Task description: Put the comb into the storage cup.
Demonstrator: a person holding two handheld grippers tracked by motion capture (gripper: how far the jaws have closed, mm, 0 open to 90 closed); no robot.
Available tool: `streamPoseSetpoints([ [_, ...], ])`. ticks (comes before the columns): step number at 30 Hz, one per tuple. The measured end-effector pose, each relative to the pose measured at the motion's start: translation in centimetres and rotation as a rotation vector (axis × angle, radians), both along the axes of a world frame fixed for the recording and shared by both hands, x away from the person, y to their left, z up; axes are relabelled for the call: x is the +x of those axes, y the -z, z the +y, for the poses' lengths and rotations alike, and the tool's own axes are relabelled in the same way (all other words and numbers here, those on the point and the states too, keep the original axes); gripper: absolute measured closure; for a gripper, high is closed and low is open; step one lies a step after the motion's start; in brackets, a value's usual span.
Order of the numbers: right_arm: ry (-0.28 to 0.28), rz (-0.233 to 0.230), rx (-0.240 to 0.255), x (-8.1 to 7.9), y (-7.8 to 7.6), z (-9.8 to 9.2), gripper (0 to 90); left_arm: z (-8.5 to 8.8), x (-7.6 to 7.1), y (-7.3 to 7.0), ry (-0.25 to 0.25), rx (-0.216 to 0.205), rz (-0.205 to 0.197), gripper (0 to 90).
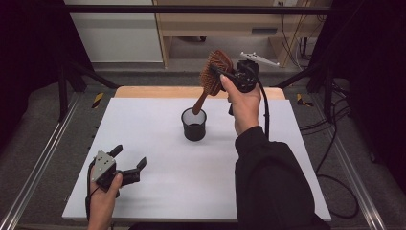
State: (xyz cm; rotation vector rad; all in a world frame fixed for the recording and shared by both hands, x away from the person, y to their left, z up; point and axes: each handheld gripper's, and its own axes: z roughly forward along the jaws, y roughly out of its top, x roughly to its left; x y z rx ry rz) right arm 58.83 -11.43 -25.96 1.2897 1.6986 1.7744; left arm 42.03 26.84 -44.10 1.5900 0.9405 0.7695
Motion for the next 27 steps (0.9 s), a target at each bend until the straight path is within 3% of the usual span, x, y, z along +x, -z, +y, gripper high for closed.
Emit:
streamPoseSetpoints([
  [15,-0.006,0.008,-0.037,0.2,0.6,0.6,51.7,-0.1,0.0,0.0,0.004,0.003,-0.002,2.3],
  [27,-0.005,0.057,-0.056,1.1,2.8,1.4,51.6,-0.1,0.1,0.0,0.005,-0.001,0.001,2.4],
])
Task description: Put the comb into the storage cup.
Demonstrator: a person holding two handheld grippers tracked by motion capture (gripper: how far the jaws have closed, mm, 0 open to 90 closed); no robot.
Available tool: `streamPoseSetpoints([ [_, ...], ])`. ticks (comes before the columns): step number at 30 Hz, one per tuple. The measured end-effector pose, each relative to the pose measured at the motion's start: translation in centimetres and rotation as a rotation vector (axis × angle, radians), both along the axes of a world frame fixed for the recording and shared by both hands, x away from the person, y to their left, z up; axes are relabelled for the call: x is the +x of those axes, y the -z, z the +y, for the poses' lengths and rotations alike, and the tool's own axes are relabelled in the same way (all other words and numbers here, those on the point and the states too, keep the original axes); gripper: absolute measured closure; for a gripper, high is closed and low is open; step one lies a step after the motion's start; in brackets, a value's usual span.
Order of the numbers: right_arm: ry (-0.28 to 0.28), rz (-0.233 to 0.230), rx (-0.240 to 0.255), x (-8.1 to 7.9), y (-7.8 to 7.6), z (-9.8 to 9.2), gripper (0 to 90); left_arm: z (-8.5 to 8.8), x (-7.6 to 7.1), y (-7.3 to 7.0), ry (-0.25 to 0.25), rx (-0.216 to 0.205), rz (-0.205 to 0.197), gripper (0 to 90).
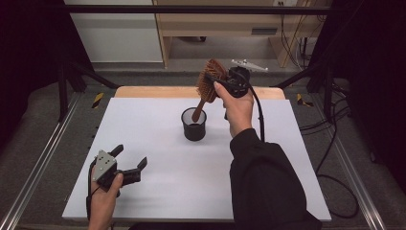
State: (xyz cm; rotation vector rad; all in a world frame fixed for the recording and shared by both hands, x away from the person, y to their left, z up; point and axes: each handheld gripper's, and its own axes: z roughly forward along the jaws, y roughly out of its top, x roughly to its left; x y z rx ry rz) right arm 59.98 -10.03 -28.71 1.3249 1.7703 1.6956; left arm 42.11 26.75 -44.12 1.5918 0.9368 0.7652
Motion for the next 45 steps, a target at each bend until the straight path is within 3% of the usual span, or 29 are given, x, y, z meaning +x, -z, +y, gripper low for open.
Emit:
streamPoseSetpoints([
  [17,-0.016,0.040,-0.018,1.4,2.8,1.9,51.5,-0.3,-0.1,0.1,0.014,0.011,0.004,2.4],
  [33,-0.016,0.103,0.027,1.7,5.7,2.0,51.2,-0.8,-0.1,0.1,0.033,0.031,0.010,2.5],
  [45,-0.038,0.124,0.000,1.9,6.3,2.2,50.9,-0.9,-0.1,0.2,0.034,0.038,0.013,2.4],
])
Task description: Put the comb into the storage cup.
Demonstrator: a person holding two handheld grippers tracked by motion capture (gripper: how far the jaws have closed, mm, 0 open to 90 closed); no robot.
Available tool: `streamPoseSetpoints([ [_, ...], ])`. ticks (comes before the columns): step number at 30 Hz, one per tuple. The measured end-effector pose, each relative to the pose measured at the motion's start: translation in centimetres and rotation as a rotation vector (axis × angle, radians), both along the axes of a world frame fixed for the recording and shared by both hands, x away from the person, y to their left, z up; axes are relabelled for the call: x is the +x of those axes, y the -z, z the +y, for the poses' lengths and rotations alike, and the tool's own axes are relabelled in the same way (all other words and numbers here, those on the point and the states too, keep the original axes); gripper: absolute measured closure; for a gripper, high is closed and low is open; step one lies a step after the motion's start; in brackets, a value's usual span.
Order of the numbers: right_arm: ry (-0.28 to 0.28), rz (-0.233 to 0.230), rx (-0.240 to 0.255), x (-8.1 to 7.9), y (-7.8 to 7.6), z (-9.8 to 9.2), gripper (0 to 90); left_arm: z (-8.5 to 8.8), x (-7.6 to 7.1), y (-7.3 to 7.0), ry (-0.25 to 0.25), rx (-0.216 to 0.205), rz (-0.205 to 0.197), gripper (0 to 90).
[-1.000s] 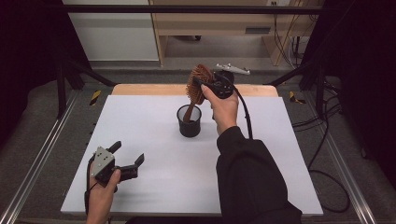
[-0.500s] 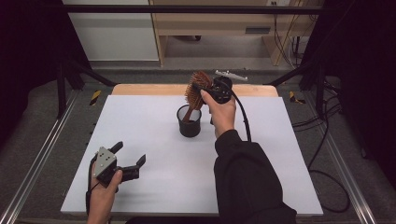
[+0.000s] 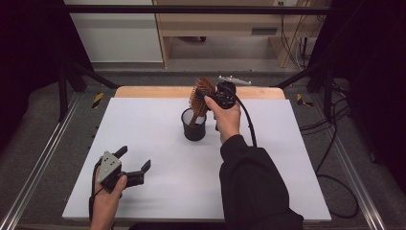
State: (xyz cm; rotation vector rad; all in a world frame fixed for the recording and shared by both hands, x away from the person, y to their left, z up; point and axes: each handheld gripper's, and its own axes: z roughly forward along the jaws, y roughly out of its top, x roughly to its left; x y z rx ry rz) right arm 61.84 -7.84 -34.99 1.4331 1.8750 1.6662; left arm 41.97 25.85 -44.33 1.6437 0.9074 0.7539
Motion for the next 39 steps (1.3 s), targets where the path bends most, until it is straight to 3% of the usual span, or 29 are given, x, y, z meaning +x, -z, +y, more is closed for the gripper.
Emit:
streamPoseSetpoints([
  [16,0.003,0.030,0.008,1.3,0.4,-0.3,48.9,0.0,0.0,0.0,0.004,0.002,-0.001,2.5],
  [39,0.015,0.025,-0.046,2.1,0.6,-0.2,43.8,-0.2,0.0,0.0,0.015,0.007,0.003,2.5],
])
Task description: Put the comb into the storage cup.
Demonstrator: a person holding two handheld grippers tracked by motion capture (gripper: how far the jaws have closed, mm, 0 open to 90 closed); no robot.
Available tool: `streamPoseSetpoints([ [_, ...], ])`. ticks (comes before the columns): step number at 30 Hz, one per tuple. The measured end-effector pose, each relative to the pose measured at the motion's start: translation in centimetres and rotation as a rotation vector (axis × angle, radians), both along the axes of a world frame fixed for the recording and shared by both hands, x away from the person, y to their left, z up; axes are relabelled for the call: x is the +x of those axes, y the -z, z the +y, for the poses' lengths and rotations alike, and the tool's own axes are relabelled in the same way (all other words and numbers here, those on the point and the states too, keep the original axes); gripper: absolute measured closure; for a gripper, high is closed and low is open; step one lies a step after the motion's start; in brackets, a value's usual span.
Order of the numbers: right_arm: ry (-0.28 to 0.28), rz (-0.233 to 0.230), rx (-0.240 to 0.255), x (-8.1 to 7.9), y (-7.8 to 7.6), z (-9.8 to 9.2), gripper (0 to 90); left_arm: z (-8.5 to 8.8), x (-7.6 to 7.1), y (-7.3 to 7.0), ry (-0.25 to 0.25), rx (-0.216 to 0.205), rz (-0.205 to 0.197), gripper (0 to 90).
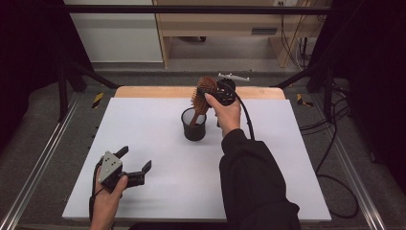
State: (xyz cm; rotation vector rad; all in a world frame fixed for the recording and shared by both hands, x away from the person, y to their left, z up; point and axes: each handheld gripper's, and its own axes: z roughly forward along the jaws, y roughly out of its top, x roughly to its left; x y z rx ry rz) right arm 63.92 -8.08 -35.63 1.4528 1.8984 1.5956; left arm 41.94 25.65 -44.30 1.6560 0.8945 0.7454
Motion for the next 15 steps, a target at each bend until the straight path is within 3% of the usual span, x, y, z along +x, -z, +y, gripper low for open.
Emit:
streamPoseSetpoints([
  [15,-0.011,0.002,-0.020,-0.05,0.01,-0.23,40.3,-0.03,0.03,0.00,0.005,0.004,0.000,2.5],
])
